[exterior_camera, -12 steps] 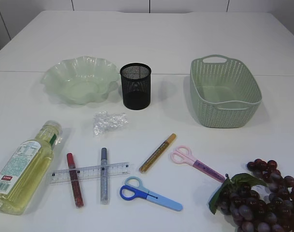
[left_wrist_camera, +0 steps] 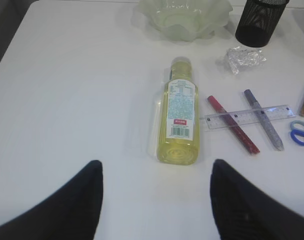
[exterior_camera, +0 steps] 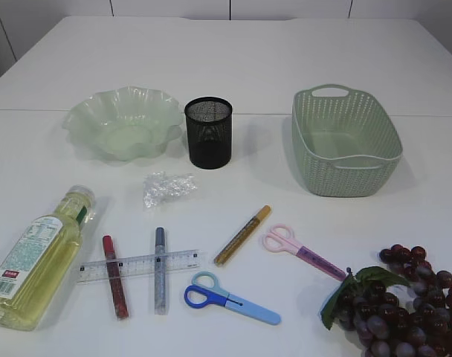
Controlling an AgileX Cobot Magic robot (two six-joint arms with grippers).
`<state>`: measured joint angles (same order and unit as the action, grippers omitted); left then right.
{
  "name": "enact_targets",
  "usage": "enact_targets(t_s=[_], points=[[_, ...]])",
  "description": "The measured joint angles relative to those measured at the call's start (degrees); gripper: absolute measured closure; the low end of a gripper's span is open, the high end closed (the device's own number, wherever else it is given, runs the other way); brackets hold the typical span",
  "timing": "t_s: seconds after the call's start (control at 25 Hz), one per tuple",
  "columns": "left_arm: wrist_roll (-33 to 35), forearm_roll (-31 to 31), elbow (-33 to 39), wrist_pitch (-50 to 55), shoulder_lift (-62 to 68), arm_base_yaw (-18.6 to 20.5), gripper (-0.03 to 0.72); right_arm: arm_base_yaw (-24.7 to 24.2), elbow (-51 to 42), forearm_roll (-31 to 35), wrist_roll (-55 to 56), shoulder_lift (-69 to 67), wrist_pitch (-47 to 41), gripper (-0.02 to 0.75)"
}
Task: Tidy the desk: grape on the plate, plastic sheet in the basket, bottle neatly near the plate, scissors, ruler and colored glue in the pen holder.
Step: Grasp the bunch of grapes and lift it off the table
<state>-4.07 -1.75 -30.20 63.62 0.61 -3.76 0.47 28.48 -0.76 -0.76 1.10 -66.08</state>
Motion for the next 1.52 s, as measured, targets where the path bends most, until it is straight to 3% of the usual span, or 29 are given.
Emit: enact_targets(t_s=[1.0, 1.52], points=[[0.00, -0.12, 0.00, 0.00, 0.00, 0.00, 0.201, 0.00, 0.00, -0.35, 0.00, 0.00, 0.00, 0.155], [0.00, -7.06, 0.00, -2.56, 1.83, 0.00, 0.201, 0.00, 3.80, 2.21, 4.91, -1.39, 4.84, 0.228]])
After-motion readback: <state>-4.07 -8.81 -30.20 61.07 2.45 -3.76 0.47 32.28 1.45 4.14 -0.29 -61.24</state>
